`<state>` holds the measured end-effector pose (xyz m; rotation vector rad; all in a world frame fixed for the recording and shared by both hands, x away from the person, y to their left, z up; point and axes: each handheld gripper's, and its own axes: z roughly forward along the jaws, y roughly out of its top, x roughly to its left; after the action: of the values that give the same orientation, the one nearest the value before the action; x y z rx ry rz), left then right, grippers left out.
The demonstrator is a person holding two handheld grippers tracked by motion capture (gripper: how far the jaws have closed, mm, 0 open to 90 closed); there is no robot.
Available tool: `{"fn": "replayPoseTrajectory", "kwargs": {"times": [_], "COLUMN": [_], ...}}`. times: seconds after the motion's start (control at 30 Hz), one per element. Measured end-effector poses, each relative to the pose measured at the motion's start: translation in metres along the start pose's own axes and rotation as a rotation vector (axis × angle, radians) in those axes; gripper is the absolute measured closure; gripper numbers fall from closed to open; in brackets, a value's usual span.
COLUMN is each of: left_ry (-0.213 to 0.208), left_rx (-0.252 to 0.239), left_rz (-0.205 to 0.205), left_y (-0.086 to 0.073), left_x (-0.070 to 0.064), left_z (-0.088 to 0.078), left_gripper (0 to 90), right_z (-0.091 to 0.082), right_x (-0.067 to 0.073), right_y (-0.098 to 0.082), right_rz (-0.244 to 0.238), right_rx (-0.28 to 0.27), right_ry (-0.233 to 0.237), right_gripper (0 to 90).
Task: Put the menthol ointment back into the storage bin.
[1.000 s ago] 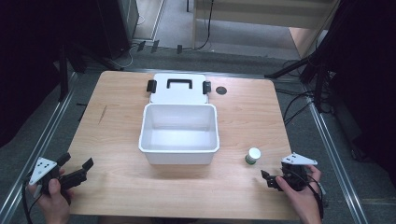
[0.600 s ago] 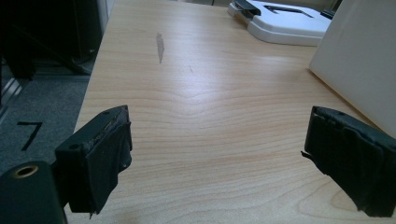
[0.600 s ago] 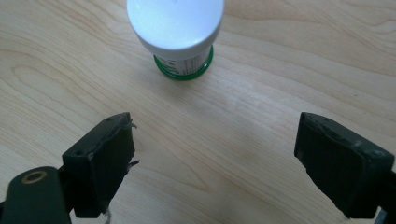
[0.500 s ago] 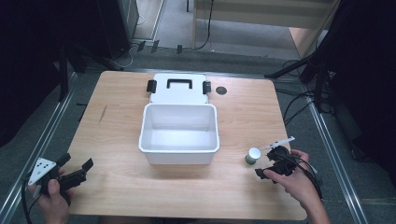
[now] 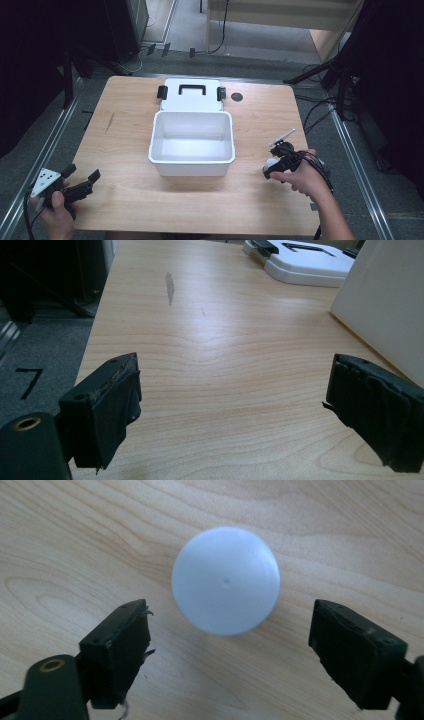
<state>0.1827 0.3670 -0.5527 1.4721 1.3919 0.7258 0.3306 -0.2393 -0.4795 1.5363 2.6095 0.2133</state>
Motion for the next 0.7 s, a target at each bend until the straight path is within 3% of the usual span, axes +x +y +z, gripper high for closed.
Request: {"fn": "replayPoseTrajectory", "kwargs": {"times": [0.33, 0.47, 0.7], "left_ry": [-0.003, -0.004, -0.004], "left_rx": [0.004, 0.004, 0.005], "left_rz": [0.002, 0.003, 0.005], "left_y": [0.0, 0.0, 0.0], "left_x": [0.0, 0.0, 0.0], "left_z": [0.0, 0.0, 0.0], "left_gripper": [8.2, 8.2, 8.2], "right_z": [0.005, 0.009, 0.009], "right_x": [0.001, 0.002, 0.002], "right_y": [0.017, 0.022, 0.027], "right_rz": [0.011, 0.032, 0.017], "right_rx": [0.044, 0.072, 0.101], "right_ry": [0.004, 0.024, 0.041], "right_gripper": [31.5, 41.5, 50.9]}}
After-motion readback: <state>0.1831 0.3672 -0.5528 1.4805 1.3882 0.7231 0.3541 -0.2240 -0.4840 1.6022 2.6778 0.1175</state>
